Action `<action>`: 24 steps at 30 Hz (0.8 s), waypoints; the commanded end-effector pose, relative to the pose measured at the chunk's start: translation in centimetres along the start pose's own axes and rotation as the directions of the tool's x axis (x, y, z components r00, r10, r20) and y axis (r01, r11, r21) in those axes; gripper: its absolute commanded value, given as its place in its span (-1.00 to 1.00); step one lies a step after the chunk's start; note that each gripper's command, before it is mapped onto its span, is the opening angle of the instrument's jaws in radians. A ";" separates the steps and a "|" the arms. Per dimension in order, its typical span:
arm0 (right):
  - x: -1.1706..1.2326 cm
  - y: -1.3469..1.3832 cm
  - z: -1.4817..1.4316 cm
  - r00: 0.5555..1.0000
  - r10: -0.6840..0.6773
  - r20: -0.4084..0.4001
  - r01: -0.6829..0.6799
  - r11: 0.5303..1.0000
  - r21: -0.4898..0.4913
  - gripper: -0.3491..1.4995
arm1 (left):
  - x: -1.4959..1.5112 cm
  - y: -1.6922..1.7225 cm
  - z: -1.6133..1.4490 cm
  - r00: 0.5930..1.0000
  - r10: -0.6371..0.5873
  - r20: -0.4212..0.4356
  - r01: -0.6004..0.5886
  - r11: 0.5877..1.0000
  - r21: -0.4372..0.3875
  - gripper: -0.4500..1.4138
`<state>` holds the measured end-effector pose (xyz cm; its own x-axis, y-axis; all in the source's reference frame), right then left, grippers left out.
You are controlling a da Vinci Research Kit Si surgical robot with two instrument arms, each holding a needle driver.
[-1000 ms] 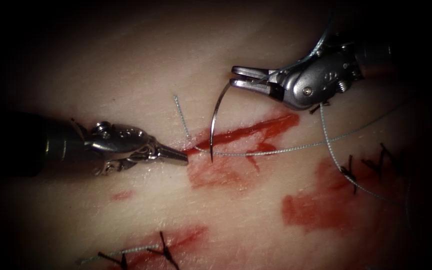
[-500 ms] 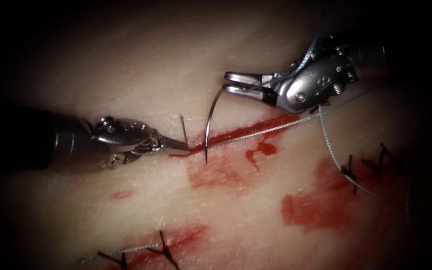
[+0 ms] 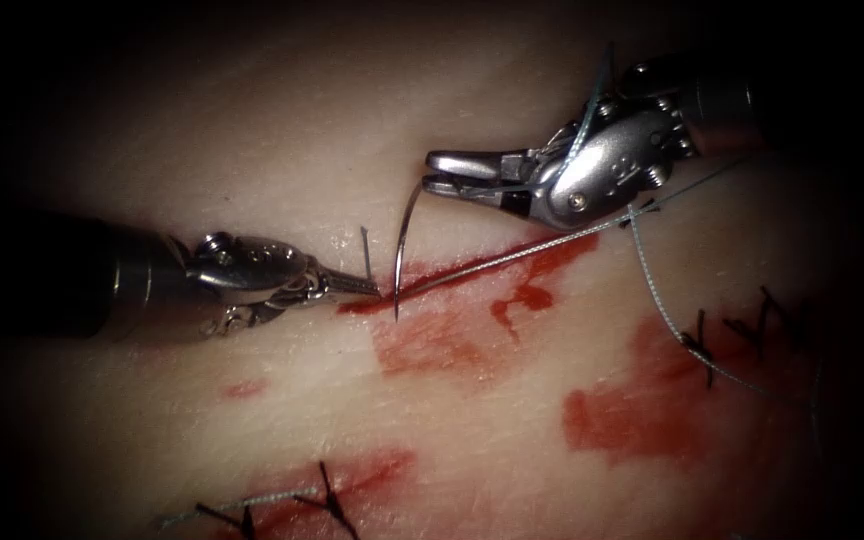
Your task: Wound Closure
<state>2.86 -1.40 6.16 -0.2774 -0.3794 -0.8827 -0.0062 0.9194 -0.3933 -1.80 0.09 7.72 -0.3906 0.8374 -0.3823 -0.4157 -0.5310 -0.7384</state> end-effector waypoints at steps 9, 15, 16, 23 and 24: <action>-0.25 -0.05 0.19 0.999 -0.045 0.004 0.045 0.998 0.052 -1.00 | -0.02 -0.05 0.00 1.000 0.022 0.002 -0.022 1.000 0.007 -1.00; -0.28 -0.01 0.18 0.997 -0.081 0.020 0.079 0.993 0.089 -1.00 | -0.03 -0.10 -0.06 1.000 0.019 0.006 -0.019 1.000 0.020 -1.00; -0.29 0.00 0.17 0.997 -0.080 0.023 0.078 0.993 0.094 -1.00 | -0.03 -0.11 -0.06 1.000 0.024 0.005 -0.024 0.999 0.021 -1.00; -0.36 0.02 0.08 0.996 -0.081 0.037 0.076 0.991 0.114 -1.00 | -0.02 -0.10 -0.05 1.000 0.017 -0.001 -0.017 0.999 0.030 -1.00; -0.36 0.01 0.08 0.996 -0.081 0.036 0.077 0.990 0.115 -1.00 | -0.02 -0.10 -0.05 1.000 0.016 -0.002 -0.016 0.999 0.031 -1.00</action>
<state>2.94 -1.27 6.43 -0.2398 -0.4567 -0.8567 0.0854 0.8691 -0.4872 -1.66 0.16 7.71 -0.3945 0.8296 -0.3952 -0.4380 -0.5478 -0.7128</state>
